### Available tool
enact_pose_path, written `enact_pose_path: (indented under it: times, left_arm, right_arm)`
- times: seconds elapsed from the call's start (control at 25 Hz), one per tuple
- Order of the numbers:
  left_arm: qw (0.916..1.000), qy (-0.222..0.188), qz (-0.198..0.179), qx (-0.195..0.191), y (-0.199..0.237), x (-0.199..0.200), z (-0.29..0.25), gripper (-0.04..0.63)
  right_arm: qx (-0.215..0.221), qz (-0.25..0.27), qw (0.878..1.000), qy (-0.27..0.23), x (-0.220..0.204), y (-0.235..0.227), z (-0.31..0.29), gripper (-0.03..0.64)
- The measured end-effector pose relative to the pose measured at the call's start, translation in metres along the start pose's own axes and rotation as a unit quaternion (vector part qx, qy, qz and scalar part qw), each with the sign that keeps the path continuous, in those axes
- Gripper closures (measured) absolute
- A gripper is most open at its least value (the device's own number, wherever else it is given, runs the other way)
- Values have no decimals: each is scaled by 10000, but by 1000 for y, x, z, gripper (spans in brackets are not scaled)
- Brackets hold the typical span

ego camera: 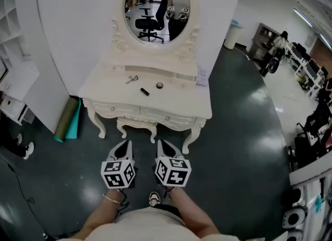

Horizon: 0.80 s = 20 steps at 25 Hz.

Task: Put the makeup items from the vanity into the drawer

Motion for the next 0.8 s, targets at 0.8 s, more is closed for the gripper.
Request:
enact_pose_path:
  times: [0.8]
  left_arm:
    - [9987, 469, -117, 139, -16, 11, -120, 592]
  right_arm:
    - [330, -337, 9986, 236, 38, -89, -97, 598]
Point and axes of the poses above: the fingertips, and each gripper's own axes: z backward along the fingers, y to its left, x out of its top, the point moved 10 cm from there along z, backward along the fingers, and after that the axes turned 5 degrees about x, right-handed, at the moved point
